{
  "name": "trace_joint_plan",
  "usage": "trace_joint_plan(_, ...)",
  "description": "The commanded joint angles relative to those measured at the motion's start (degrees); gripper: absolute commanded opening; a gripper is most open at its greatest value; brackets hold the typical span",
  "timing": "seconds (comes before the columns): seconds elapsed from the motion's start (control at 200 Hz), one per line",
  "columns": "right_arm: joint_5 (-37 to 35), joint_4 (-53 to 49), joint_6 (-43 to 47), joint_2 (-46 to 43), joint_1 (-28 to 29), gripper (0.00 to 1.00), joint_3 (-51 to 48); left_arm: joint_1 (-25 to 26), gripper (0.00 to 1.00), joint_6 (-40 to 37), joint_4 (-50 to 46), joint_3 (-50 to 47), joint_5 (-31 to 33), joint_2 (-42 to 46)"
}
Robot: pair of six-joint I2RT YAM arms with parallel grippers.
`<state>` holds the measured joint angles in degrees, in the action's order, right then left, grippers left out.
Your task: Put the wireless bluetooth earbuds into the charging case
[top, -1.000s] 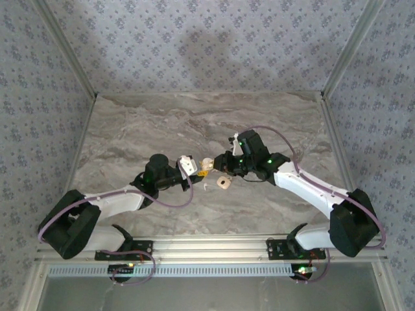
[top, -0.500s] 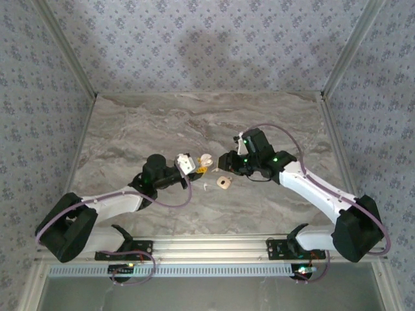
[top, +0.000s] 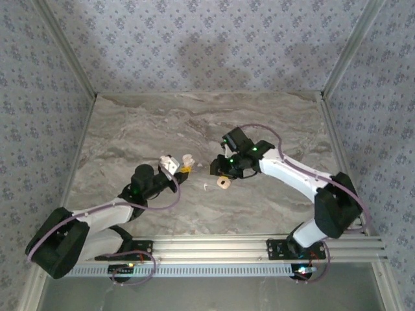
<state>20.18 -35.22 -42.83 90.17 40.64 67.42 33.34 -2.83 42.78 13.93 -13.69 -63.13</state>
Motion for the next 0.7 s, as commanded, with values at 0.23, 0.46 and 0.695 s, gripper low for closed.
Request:
trace_joint_plan(0.23,-1.3,-10.8,4.7,14.6,2.6,0.39,11.2,-3.3,0.14,1.7,-7.4,-2.9,4.9,9.9)
trace_joint_plan(0.46,-1.8,-10.5,5.4,21.1,3.5,0.38,13.9,-4.8,0.14,1.0,-8.6,-3.0,3.4,10.9)
trace_joint_plan(0.695,-4.4,-12.1,6.3,26.5,4.0,0.38,17.2,-5.4,0.14,1.1,-9.7,-3.4,3.4,13.4)
